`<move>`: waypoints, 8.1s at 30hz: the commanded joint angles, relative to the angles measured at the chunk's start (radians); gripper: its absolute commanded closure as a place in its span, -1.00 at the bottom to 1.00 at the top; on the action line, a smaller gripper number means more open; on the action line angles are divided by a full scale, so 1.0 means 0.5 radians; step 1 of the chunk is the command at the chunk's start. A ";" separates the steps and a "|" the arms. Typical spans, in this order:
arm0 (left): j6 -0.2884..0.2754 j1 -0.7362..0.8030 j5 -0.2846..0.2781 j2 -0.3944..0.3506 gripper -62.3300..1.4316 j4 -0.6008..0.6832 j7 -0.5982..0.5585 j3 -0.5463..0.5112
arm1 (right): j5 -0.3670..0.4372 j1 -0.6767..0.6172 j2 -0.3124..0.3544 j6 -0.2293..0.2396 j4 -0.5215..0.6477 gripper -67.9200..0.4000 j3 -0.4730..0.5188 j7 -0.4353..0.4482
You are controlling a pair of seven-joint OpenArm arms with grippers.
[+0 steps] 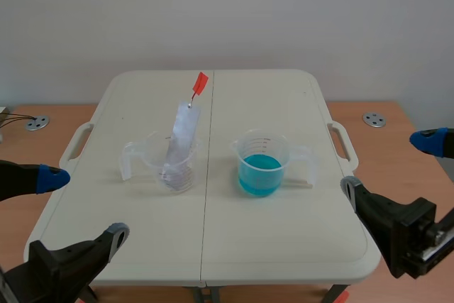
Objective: Hold the metal plate by the orange handle, dip it into the blue solution, take it out and point at it, then put the plate back in the beaker on the left.
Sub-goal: 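Lift the metal plate out of the left beaker, then move the plate over the blue solution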
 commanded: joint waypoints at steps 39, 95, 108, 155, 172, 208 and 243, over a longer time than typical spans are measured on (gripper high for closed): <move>0.003 -0.006 -0.005 -0.001 0.99 0.021 -0.027 0.014 | 0.279 0.433 -0.006 0.091 0.020 -0.93 -0.102 -0.228; 0.162 0.925 0.459 -0.001 0.89 -0.624 -0.154 0.025 | 0.206 2.159 -0.857 -0.001 -1.478 -0.93 -1.081 -0.609; 0.162 0.925 0.459 0.000 0.89 -0.624 -0.147 0.025 | 0.156 2.392 -1.093 0.000 -1.877 -0.93 -1.090 -0.608; 0.161 0.864 0.459 -0.001 0.89 -0.629 -0.093 0.027 | 0.104 2.617 -1.247 0.007 -2.253 0.59 -1.090 -0.554; 0.161 0.864 0.459 -0.001 0.89 -0.629 -0.094 0.027 | 0.104 2.614 -1.259 0.243 -2.253 0.95 -1.090 -0.410; 0.161 0.858 0.436 -0.001 0.89 -0.629 -0.151 0.037 | -0.304 2.313 -1.262 0.599 -1.591 0.94 -1.089 -0.423; 0.162 0.858 0.437 -0.002 0.89 -0.563 -0.148 0.036 | 0.124 2.182 -1.257 0.555 -0.576 0.94 -0.858 -1.377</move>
